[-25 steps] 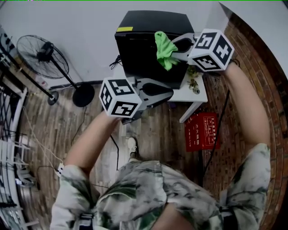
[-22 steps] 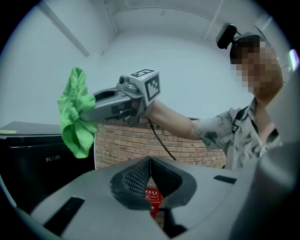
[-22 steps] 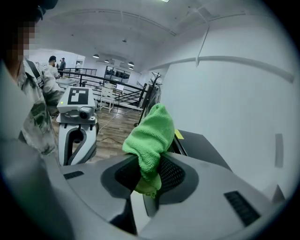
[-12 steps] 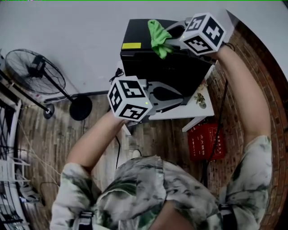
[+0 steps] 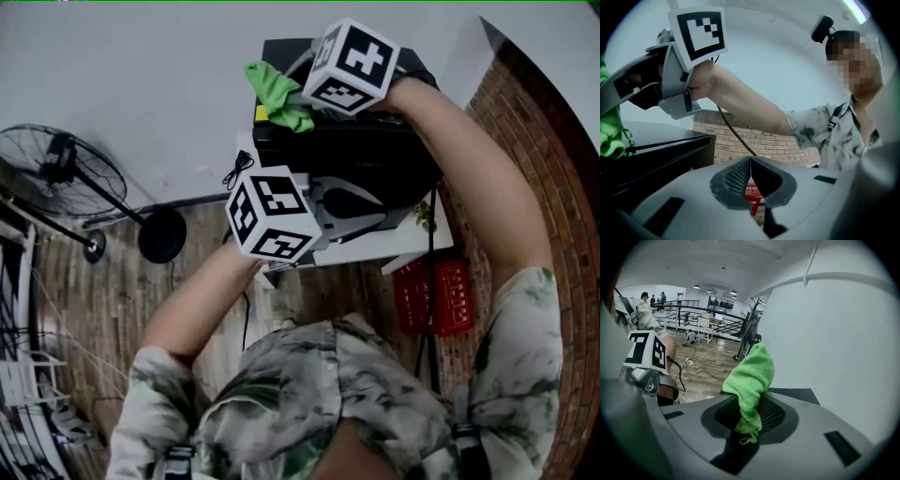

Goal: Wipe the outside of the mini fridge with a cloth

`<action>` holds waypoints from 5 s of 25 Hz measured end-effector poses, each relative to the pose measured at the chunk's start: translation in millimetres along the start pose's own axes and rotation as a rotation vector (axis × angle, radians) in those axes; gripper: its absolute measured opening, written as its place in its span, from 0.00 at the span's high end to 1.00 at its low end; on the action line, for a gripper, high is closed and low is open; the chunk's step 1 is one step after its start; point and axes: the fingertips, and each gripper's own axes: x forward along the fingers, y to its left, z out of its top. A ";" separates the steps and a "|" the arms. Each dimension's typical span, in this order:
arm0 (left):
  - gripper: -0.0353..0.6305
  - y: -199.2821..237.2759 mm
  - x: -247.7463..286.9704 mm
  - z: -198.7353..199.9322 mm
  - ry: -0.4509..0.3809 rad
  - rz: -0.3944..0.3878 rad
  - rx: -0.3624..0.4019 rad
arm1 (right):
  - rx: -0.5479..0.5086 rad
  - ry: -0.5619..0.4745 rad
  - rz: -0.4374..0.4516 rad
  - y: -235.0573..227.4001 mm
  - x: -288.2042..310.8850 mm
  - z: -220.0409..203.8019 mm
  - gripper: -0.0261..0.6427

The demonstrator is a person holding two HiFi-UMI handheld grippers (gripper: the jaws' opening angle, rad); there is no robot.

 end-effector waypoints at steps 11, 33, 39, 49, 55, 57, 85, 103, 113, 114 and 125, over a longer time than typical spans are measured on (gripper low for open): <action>0.91 31.3 32.6 19.3 -0.021 -0.023 -0.007 | 0.036 0.111 0.005 -42.1 -28.7 -97.1 0.80; 0.91 52.7 74.2 33.4 -0.020 -0.033 0.008 | 0.146 0.262 -0.116 -100.1 -139.8 -222.6 0.80; 0.91 54.5 64.4 31.8 -0.022 -0.004 0.011 | 0.019 0.165 -0.056 -103.2 -82.2 -132.2 0.80; 0.91 58.2 30.9 20.9 -0.022 0.076 -0.005 | -0.105 0.053 0.029 -97.6 24.9 -18.2 0.80; 0.91 59.0 20.0 19.5 -0.016 0.087 -0.011 | -0.085 0.128 0.037 -114.3 51.8 -41.2 0.80; 0.91 59.5 20.1 19.8 -0.015 0.081 -0.010 | -0.056 0.156 0.019 -124.7 43.6 -62.7 0.80; 0.91 77.5 86.9 30.4 -0.020 -0.057 -0.001 | 0.198 0.351 -0.176 -211.2 -100.0 -272.1 0.80; 0.91 83.7 43.6 27.9 -0.029 0.047 -0.027 | -0.016 0.128 -0.041 -202.7 73.0 -66.5 0.80; 0.91 81.5 41.4 21.2 -0.030 0.042 -0.033 | 0.064 0.225 -0.088 -233.5 61.0 -129.1 0.80; 0.91 80.8 43.6 21.2 -0.029 0.037 -0.033 | 0.076 0.235 -0.098 -237.1 54.1 -139.3 0.80; 0.91 79.0 69.4 27.5 -0.035 -0.005 -0.047 | 0.190 0.327 -0.197 -266.8 -16.3 -235.3 0.80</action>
